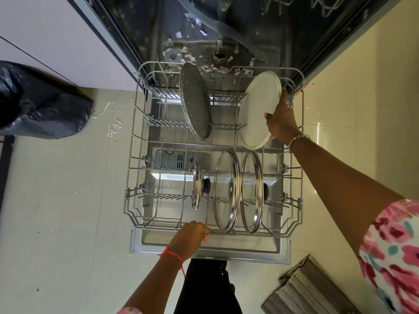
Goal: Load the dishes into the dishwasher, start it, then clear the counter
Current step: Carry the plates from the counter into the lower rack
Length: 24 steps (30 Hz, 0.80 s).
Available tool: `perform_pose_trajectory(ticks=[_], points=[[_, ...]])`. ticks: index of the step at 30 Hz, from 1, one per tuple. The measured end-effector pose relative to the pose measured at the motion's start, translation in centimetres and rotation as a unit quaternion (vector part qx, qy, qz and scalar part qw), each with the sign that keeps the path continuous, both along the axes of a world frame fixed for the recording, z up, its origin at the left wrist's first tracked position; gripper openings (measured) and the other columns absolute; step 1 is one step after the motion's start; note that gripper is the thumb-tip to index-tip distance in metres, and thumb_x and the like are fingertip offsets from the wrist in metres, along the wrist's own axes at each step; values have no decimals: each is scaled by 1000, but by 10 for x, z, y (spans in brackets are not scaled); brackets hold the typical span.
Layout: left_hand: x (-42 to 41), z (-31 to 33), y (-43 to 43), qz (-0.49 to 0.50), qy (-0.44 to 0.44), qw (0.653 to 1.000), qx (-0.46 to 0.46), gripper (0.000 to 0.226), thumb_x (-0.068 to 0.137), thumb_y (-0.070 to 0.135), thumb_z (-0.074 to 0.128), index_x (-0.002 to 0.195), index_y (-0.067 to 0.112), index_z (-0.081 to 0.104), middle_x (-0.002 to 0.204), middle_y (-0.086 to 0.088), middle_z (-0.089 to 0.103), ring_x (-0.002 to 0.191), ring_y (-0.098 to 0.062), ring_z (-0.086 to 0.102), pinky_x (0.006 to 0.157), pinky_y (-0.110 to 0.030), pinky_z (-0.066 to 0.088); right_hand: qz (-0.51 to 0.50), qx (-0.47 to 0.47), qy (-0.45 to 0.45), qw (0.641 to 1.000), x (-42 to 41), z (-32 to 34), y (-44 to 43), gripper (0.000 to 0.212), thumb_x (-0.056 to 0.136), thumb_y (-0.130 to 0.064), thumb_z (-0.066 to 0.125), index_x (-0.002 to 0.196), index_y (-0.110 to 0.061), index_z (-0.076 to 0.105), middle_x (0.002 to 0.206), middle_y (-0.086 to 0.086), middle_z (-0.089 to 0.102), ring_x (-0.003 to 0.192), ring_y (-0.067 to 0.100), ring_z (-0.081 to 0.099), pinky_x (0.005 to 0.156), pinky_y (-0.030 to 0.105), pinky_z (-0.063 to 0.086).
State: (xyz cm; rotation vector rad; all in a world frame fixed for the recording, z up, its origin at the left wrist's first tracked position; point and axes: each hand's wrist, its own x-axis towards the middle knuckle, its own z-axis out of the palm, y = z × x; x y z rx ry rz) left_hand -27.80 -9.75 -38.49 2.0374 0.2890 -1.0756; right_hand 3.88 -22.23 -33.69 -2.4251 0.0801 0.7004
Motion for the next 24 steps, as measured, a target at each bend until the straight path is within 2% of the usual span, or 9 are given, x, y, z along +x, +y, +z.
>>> perform_pose_trajectory(ticks=[2,8,11,14,18,20,24], points=[[0,-1,0,-1,-3,1000,1,30,97,11,49,124,5,61,119,-11,66,107,-17,63,86,-6,37,-8,-8,-4,1000,-1,-1,-1,79,93,-3,49,150,-15,-5,133,22,45,116,39,52,91,48,49],[0,-1,0,-14,2,1000,-1,31,96,10,50,125,4,59,121,-12,65,108,-18,63,93,-13,42,19,-27,-17,999,-5,1,-3,84,90,0,50,149,-9,-9,142,22,36,122,37,46,99,39,41],[5,5,-2,-33,9,999,15,32,97,12,48,126,6,59,123,-12,63,112,-20,60,97,-20,43,39,-49,-36,997,-12,9,-4,86,88,1,53,149,-8,-7,148,23,23,129,39,39,105,43,38],[16,22,-2,-80,30,995,44,32,97,17,48,125,6,60,124,-13,61,114,-24,58,101,-29,42,112,-84,-69,988,-24,28,-8,86,86,-1,56,149,-6,-2,148,22,22,132,40,33,102,51,41],[48,75,7,-79,-11,995,65,27,98,22,47,109,3,63,112,-14,65,106,-25,61,97,-34,46,230,-142,-60,961,-39,75,-10,78,91,-11,53,149,-3,1,153,20,13,140,37,23,106,51,37],[67,117,19,-73,-51,993,76,29,99,21,44,111,3,63,114,-14,64,106,-24,61,97,-33,47,248,-164,-53,953,-49,110,-6,73,93,-15,50,148,-2,5,154,19,13,141,34,21,111,47,31],[94,212,55,-41,-116,984,127,34,99,26,43,119,5,60,122,-15,61,111,-27,58,98,-33,45,277,-147,-69,947,-80,192,13,60,96,-17,45,145,1,16,148,20,27,135,34,33,110,42,34]])
